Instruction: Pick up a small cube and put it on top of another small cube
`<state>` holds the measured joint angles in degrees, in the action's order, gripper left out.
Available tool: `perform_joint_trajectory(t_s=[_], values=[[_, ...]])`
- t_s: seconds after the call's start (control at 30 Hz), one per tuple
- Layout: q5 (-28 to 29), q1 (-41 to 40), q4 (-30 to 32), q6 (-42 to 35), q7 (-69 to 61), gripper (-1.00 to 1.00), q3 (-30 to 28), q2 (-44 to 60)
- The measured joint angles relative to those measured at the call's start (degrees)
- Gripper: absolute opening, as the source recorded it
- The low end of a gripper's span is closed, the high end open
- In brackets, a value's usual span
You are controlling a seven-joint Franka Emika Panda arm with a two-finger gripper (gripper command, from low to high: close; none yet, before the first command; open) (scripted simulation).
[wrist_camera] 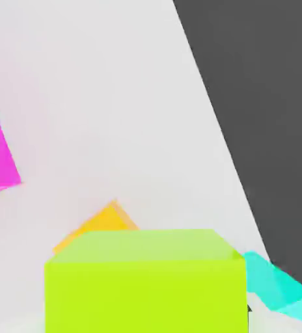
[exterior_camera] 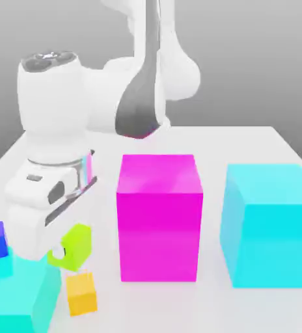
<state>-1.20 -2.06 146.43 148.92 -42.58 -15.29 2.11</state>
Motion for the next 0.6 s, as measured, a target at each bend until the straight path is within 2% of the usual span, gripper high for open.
perform_joint_trajectory(t_s=[0.23,0.27,0.47,0.6], values=[[-6.2,-1.0,0.5,9.5,-4.4,-1.0,2.4,9.9],[-6.8,-1.1,0.4,10.3,-4.8,1.0,2.6,10.7],[-7.0,-1.2,0.4,10.7,-5.0,1.0,2.8,11.2],[-4.1,-0.3,0.5,6.6,-2.9,1.0,1.4,6.6]])
